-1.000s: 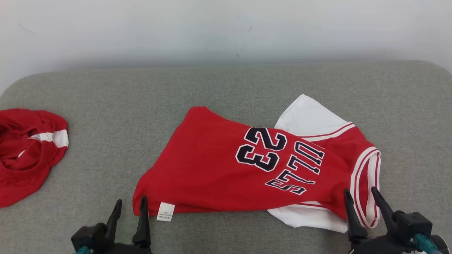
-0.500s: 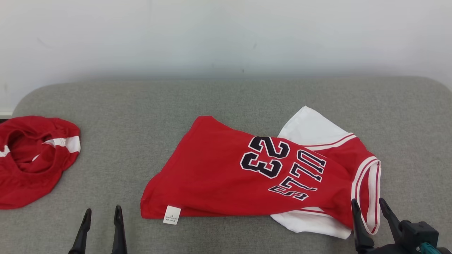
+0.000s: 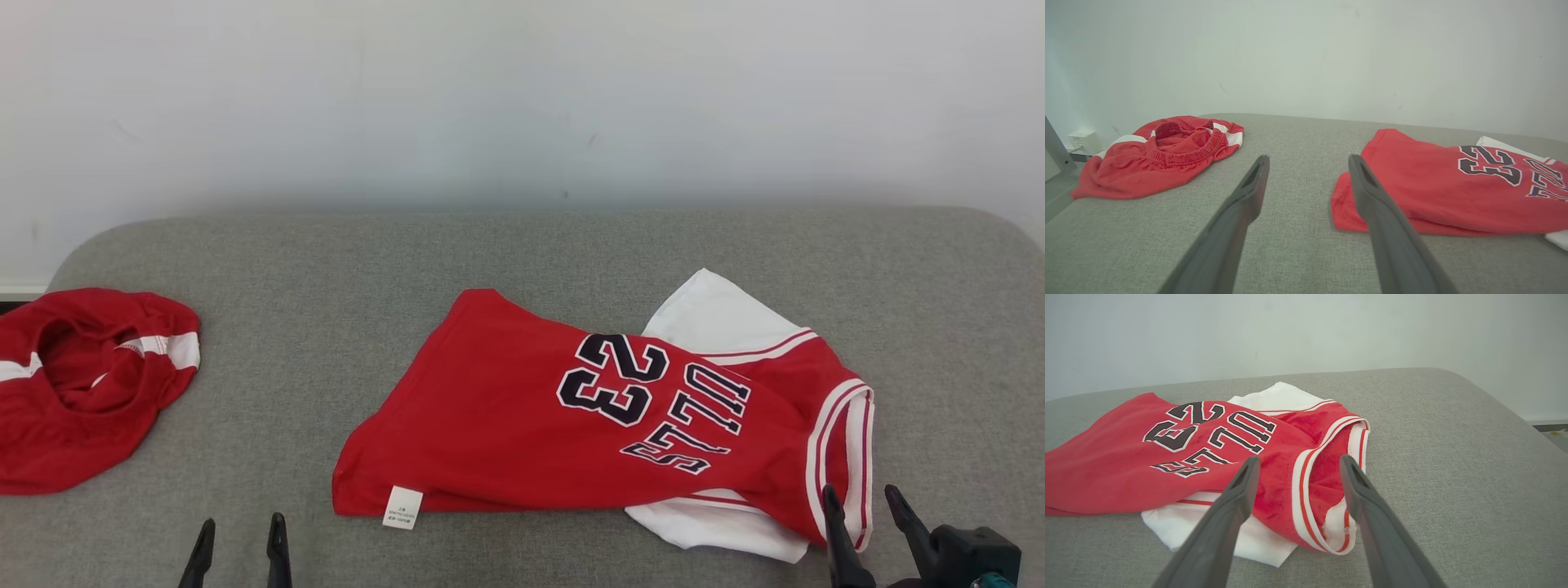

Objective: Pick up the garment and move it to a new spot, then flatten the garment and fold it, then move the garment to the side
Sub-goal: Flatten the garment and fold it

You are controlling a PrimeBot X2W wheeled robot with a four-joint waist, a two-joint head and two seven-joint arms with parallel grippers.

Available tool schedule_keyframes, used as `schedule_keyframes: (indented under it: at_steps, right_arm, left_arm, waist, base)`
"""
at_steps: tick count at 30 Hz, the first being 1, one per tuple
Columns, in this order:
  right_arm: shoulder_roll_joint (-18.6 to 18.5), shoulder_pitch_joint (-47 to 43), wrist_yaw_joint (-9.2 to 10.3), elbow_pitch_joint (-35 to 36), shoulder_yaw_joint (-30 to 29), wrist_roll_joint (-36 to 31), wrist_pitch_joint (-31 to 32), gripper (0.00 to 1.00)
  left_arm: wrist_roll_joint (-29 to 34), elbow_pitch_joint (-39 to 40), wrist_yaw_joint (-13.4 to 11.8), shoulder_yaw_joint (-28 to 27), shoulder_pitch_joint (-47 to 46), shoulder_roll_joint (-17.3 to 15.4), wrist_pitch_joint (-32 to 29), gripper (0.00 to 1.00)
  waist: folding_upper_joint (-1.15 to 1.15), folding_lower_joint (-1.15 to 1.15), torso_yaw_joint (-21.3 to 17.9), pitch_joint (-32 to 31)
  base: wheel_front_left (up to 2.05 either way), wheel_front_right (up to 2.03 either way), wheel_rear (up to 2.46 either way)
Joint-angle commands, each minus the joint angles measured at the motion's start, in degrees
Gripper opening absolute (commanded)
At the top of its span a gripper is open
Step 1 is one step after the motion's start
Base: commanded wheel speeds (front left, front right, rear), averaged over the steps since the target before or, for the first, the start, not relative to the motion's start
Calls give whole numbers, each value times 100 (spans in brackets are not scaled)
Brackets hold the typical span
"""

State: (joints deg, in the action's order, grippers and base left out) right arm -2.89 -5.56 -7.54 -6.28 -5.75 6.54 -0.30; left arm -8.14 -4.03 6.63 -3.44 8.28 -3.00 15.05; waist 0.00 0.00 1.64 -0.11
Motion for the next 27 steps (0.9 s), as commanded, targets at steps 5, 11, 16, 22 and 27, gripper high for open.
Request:
schedule_keyframes:
  at_steps: [5,11,16,22,27]
  right_arm:
    - [4,182,11,-106,-48,404,275,100]
    - [3,809,11,-539,-253,560,1090,100]
    - [1,1458,11,-942,-450,537,1937,100]
    - [1,2036,11,-1464,-707,551,2669,100]
    - [1,2243,11,-1690,-717,526,2811,100]
  left_arm:
    - [-40,-9,28,20,-12,13,18,100]
    - [-55,-49,35,49,-165,13,19,100]
    - [-27,-61,40,76,-281,13,19,100]
    - [-43,-68,57,135,-380,11,19,100]
    - [-92,-45,31,187,-404,12,19,100]
  waist:
    - [0,0,-64,56]
    - [0,0,-87,182]
    - [0,0,-12,308]
    - [0,0,136,464]
    - [0,0,245,581]
  base:
    - [0,0,0]
    - [0,0,0]
    - [0,0,0]
    - [0,0,0]
    - [0,0,0]
